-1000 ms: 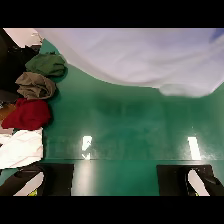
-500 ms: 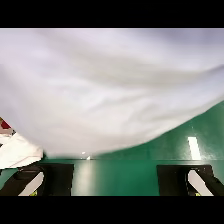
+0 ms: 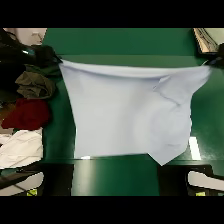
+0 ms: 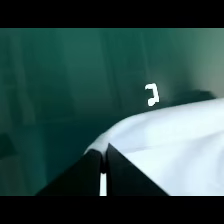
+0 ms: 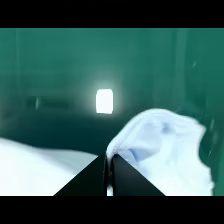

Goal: Fold the shirts.

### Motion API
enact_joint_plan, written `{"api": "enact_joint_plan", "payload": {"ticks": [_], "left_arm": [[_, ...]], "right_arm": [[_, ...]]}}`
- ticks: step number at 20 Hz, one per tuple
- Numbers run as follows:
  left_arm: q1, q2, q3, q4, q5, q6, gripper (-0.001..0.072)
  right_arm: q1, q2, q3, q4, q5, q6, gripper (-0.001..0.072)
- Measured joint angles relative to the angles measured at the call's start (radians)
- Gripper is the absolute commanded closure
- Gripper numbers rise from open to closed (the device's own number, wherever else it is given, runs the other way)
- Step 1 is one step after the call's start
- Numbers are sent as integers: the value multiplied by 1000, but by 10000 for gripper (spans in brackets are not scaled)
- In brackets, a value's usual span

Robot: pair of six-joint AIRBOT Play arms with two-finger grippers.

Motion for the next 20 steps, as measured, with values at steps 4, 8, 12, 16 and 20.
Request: {"api": "enact_joint_plan", "payload": {"ticks": [4, 8, 12, 16, 20], "left_arm": [[0, -149, -26, -15, 200, 43, 684], [0, -198, -32, -39, 388, 110, 683], [-1, -231, -35, -51, 437, 190, 683], [0, -289, -37, -47, 357, 227, 683], [0, -336, -42, -45, 243, 238, 683]], "right_arm": [[22, -194, 15, 0, -121, -1, 698], [29, -288, 50, 6, -310, -19, 698], [29, -316, 32, 5, -463, -27, 699], [29, -313, -69, -7, -510, -39, 699], [45, -244, -233, -96, -525, -44, 698]]}}
